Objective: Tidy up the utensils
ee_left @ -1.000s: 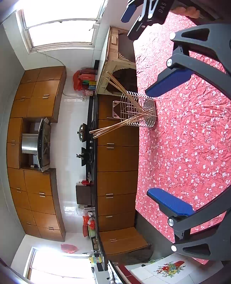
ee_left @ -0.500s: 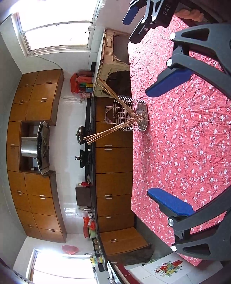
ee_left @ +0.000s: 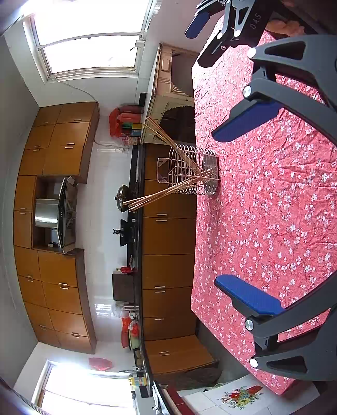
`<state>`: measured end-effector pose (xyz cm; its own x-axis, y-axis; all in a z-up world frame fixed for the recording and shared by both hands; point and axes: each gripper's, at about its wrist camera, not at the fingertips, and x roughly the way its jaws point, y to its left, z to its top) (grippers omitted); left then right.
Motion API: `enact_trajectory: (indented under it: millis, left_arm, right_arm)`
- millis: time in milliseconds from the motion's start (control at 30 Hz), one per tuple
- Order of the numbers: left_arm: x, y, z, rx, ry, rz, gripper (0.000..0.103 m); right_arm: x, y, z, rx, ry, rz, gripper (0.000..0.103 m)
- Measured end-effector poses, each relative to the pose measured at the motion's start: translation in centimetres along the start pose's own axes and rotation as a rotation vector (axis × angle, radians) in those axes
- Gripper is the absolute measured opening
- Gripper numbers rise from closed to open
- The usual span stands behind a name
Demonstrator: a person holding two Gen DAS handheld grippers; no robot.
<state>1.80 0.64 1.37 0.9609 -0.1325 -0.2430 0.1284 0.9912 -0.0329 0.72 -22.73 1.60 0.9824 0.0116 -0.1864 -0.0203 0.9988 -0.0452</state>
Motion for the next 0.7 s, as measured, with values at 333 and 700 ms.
enact_trajectory:
  millis: [333,700]
  left_arm:
    - [-0.1,-0.5,0.02,0.021,-0.018,0.018,0.101]
    - [-0.13,-0.69,0.12,0.019,-0.019,0.013,0.101]
  right_arm:
    - [0.02,-0.34,0.02,0.011,-0.004,-0.004,0.099]
    - [-0.12,-0.39,0.06,0.016,-0.002,0.002,0.099]
